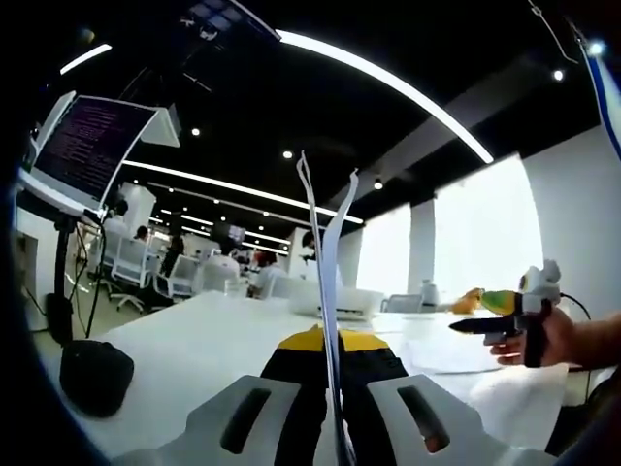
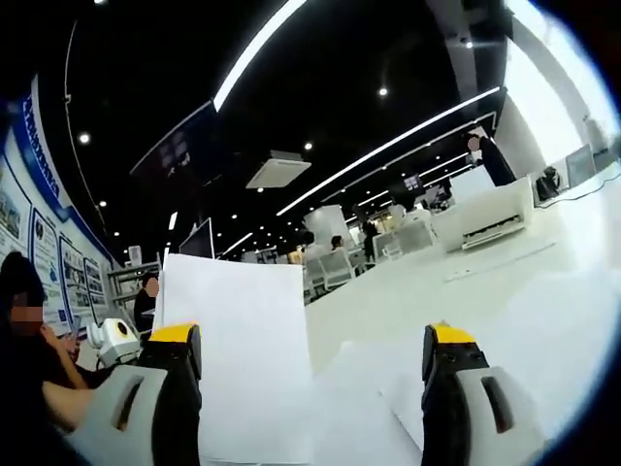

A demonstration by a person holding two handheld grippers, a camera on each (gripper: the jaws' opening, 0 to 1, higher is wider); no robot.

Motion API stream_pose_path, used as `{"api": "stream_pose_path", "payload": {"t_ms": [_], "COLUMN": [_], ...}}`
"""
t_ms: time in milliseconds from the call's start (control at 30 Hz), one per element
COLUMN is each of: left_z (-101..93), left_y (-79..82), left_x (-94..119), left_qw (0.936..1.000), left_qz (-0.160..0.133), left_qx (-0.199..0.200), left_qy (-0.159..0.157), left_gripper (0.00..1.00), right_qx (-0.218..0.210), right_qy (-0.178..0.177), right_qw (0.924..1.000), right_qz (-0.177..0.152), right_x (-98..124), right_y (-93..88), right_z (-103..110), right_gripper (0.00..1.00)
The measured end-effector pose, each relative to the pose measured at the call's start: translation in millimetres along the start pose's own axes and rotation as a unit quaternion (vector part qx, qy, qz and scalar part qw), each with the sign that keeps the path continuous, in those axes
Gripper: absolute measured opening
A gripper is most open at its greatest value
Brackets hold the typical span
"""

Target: Organize the stack of printing papers by aligning and flattening the scattered papers on the table

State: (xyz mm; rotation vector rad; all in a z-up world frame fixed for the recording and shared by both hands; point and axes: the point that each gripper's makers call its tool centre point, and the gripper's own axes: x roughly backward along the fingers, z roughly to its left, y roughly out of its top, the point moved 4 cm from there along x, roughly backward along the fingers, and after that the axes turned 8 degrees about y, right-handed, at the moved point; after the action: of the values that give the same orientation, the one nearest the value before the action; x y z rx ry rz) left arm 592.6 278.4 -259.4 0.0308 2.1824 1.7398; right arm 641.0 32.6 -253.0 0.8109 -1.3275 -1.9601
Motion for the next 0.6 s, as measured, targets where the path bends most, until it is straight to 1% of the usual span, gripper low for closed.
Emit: {"api": "stream_pose_path", "payload": {"t_ms": [200,433,600], "left_z": [0.3,0.4,0.3], "left_y": [0.2,0.3,0.3], "left_x": [0.0,0.1,0.2], "left_qw": [1.0000,1.0000,1.0000], "left_qz": [-0.001,-0.001,-0.001], "left_qx": [0.000,-0.001,0.000], "left_qy": [0.000,-0.001,-0.001], "left_gripper": [0.07,0.07,0.07], "right_qx": [0.005,0.026,0.029], "right_qy": [-0.003,-0.015,-0.022], "right_qw": [1.0000,0.9995,0.9993], "right_qz": [-0.005,-0.001,0.003], "right_x": [3.8,12.3,16.4], "right_y": [2.1,-1.7,-5.1], "right_z": [-2.6,-9.7,-13.7], "right_gripper": [0.90,0.90,0.89]}}
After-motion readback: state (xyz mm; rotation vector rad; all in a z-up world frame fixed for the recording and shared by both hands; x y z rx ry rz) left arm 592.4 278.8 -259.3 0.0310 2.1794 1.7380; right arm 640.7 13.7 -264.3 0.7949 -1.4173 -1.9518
